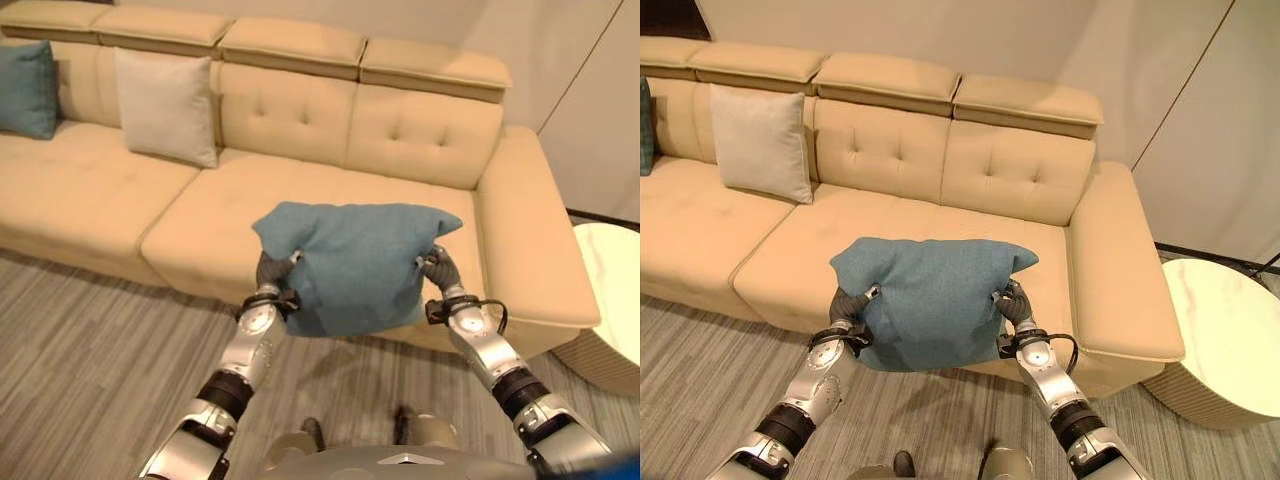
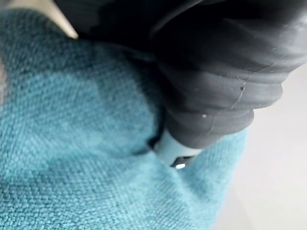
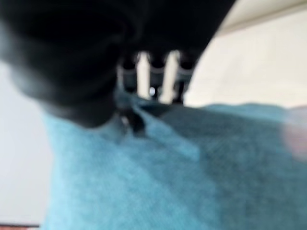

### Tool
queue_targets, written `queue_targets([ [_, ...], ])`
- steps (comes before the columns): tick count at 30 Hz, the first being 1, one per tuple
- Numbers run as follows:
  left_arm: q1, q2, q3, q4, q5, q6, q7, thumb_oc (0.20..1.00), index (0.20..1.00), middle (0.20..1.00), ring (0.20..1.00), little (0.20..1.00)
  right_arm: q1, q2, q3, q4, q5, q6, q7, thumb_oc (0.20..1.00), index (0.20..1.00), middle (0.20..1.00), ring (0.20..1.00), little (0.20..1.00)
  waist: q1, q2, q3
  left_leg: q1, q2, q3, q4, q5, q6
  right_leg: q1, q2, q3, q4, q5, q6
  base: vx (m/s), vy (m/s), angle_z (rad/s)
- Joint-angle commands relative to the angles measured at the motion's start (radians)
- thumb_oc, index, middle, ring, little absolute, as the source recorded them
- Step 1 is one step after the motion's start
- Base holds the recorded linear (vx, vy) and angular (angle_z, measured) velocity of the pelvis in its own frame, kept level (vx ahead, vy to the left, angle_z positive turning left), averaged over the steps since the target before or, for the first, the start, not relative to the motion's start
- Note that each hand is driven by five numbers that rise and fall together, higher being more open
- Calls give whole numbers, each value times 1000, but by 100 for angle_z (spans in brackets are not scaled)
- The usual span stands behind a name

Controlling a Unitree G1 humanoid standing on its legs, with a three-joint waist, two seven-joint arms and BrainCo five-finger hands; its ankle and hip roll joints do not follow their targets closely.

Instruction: Pick up all the scattered cushions and arrange them neatly on the sofa.

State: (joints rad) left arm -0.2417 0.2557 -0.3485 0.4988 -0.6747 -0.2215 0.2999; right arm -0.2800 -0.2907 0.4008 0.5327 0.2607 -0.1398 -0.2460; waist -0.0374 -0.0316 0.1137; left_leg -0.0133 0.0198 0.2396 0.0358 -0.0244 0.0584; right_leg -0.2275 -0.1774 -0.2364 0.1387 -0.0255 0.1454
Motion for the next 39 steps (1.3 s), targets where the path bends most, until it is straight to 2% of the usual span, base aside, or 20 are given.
queue_targets([
  [1, -123, -88, -94, -79, 70, -78, -102, 200, 200, 200, 200, 200, -138, 53, -6, -102, -26, -105, 27, 200, 200, 200, 200, 200, -8, -13, -24, 79, -13, -3, 73, -70, -91, 96, 33, 4, -1, 89, 15, 264, -124, 64],
  [2, -118, -104, -96, -73, 55, -78, -124, 200, 200, 200, 200, 200, -122, 38, -20, -104, -26, -104, 31, 200, 200, 200, 200, 200, -16, -20, -37, 68, -6, 10, 120, -76, -117, 137, 33, -33, -28, 79, 5, 114, -50, 69],
  [3, -118, -104, -96, -73, 55, -78, -124, 200, 200, 200, 200, 200, -121, 38, -20, -105, -26, -104, 31, 200, 200, 200, 200, 200, -18, -19, -37, 65, -5, 7, 125, -78, -118, 138, 33, -37, -30, 80, 4, 241, -161, 74],
  [4, -120, -113, -104, -67, 46, -75, -132, 200, 200, 200, 200, 200, -106, 25, -34, -107, -11, -107, 31, 200, 200, 200, 200, 200, -32, -33, -42, 28, 31, 38, 234, -60, -154, 177, 37, -64, -40, 62, -14, 122, -117, 73],
  [7, -122, -120, -110, -67, 34, -70, -133, 200, 200, 200, 200, 200, -100, 21, -39, -112, -2, -110, 30, 200, 200, 200, 200, 200, -38, -39, -37, -7, 73, 54, 326, -35, -182, 205, 43, -91, -44, 41, -33, 130, -112, 55],
  [8, -127, -122, -119, -67, 28, -67, -132, 200, 200, 200, 200, 200, -95, 23, -38, -116, 9, -110, 27, 200, 200, 200, 200, 200, -43, -42, -35, -18, 105, 74, 309, -21, -179, 212, 45, -98, -47, 30, -37, 97, -79, 38],
  [10, -133, -120, -123, -64, 38, -64, -133, 200, 200, 200, 200, 200, -93, 25, -39, -114, 15, -114, 27, 200, 200, 200, 200, 200, -40, -49, -39, -53, 121, 83, 255, -29, -165, 232, 52, -96, -74, 24, -40, 139, -24, 18],
  [12, -136, -115, -126, -66, 50, -61, -123, 200, 200, 200, 200, 200, -99, 34, -33, -103, 11, -117, 20, 200, 200, 200, 200, 200, -24, -45, -46, -110, 144, 43, 129, 64, -164, 242, 87, -67, -83, 11, -41, 190, 23, 5],
  [17, -133, -110, -121, -74, 47, -61, -117, 200, 200, 200, 200, 200, -95, 41, -23, -99, 14, -119, 22, 200, 200, 200, 200, 200, -5, -52, -33, -149, 182, 45, 53, 159, -187, 278, 120, -30, -77, -23, -55, 178, 45, -13],
  [21, -130, -95, -119, -85, 50, -65, -124, 200, 200, 200, 200, 200, -95, 52, -32, -98, 16, -119, 24, 200, 200, 200, 200, 200, -1, -49, -47, -108, 156, 84, 64, 117, -165, 289, 100, -11, -35, -41, -33, 251, 166, -54],
  [24, -129, -84, -113, -102, 48, -66, -111, 200, 200, 200, 200, 200, -113, 69, -23, -109, -4, -109, 24, 200, 200, 200, 200, 200, 7, -44, -31, -72, 123, 139, 95, 48, -109, 208, 27, -9, 179, 23, 27, 179, 244, -43],
  [25, -129, -84, -113, -102, 48, -66, -111, 200, 200, 200, 200, 200, -113, 69, -23, -109, -4, -109, 24, 200, 200, 200, 200, 200, 7, -44, -31, -72, 123, 139, 95, 48, -109, 208, 27, -8, 179, 23, 27, 158, 235, -67],
  [26, -133, -76, -109, -104, 55, -67, -107, 200, 200, 200, 200, 200, -126, 79, -21, -112, -1, -109, 28, 200, 200, 200, 200, 200, 3, -29, -17, -35, 110, 162, 93, 25, -83, 159, -6, -22, 301, 70, 50, 100, 151, -34],
  [27, -134, -76, -109, -104, 55, -67, -107, 200, 200, 200, 200, 200, -126, 79, -21, -112, -1, -109, 28, 200, 200, 200, 200, 200, 4, -30, -16, -34, 108, 163, 93, 25, -83, 157, -7, -20, 303, 68, 50, 219, 305, -34],
  [28, -131, -72, -98, -108, 61, -66, -101, 200, 200, 200, 200, 200, -124, 88, -17, -108, -1, -105, 30, 200, 200, 200, 200, 200, 6, -14, -7, 4, 91, 182, 91, -8, -61, 122, -58, -86, 387, 74, 41, 275, 242, -30],
  [29, -123, -70, -87, -114, 62, -67, -98, 200, 200, 200, 200, 200, -124, 90, -12, -107, -5, -101, 34, 200, 200, 200, 200, 200, 15, -13, -9, 38, 69, 184, 89, -47, -65, 122, -109, -146, 366, 63, 46, 397, 256, -37],
  [31, -102, -72, -72, -108, 62, -62, -112, 200, 200, 200, 200, 200, -126, 78, -7, -106, -12, -97, 47, 200, 200, 200, 200, 200, 7, 1, -14, 76, 48, 180, 56, -57, -71, 92, -109, -179, 228, 48, 26, 299, 45, -44],
  [35, -87, -82, -59, -102, 74, -59, -119, 200, 200, 200, 200, 200, -122, 75, -11, -111, -20, -100, 50, 200, 200, 200, 200, 200, 0, 9, -26, 108, 43, 197, 25, -63, -98, 60, -109, -266, 9, 117, 43, 185, -68, -29],
  [36, -79, -88, -61, -101, 71, -58, -114, 200, 200, 200, 200, 200, -106, 61, -17, -126, -28, -97, 45, 200, 200, 200, 200, 200, -17, 4, -24, 111, 37, 178, 37, -80, -96, 63, -94, -204, 15, 116, 49, 225, -90, -14],
  [39, -77, -96, -67, -95, 68, -61, -127, 200, 200, 200, 200, 200, -97, 55, -21, -127, -32, -97, 45, 200, 200, 200, 200, 200, -18, -2, -32, 120, 34, 186, 57, -107, -97, 73, -103, -203, 16, 136, 57, 190, -56, 31],
])
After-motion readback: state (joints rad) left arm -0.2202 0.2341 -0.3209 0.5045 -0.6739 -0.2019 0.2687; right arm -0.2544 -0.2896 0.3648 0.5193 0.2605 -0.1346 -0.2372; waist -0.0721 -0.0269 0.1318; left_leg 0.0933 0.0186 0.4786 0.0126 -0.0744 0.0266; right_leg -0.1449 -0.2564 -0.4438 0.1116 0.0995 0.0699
